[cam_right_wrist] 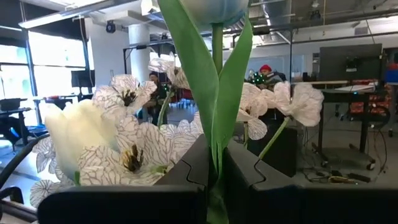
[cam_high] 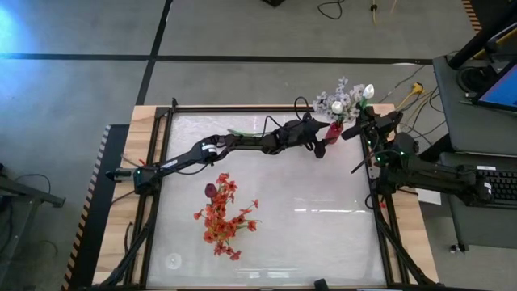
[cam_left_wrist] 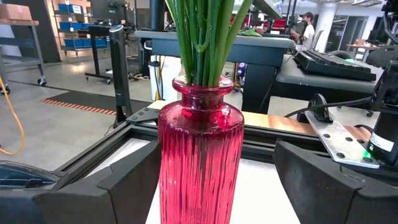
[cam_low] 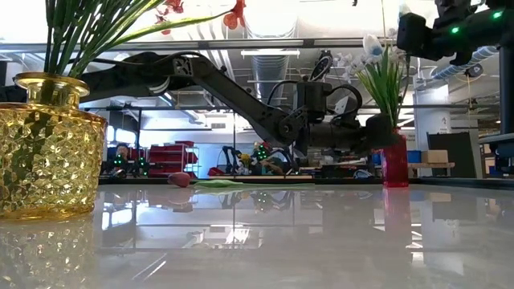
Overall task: Sort flowers into vase by color
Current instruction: Put the white tulip into the red vase
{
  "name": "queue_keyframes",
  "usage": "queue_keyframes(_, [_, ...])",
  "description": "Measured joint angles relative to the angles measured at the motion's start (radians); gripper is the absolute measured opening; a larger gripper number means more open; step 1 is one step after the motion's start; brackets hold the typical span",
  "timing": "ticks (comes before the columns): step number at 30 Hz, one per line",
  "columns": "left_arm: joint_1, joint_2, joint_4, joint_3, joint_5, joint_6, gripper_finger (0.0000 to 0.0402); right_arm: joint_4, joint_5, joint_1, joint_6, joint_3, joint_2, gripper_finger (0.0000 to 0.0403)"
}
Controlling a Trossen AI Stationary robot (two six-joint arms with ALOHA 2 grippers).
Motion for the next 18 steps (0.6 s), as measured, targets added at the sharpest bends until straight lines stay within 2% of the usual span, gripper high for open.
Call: queue_keyframes(18, [0.0,0.0,0.0,0.0,0.0,0.0,0.0295,-0.112,0.001,0.0,0.035,0.0,0.003,0.0018])
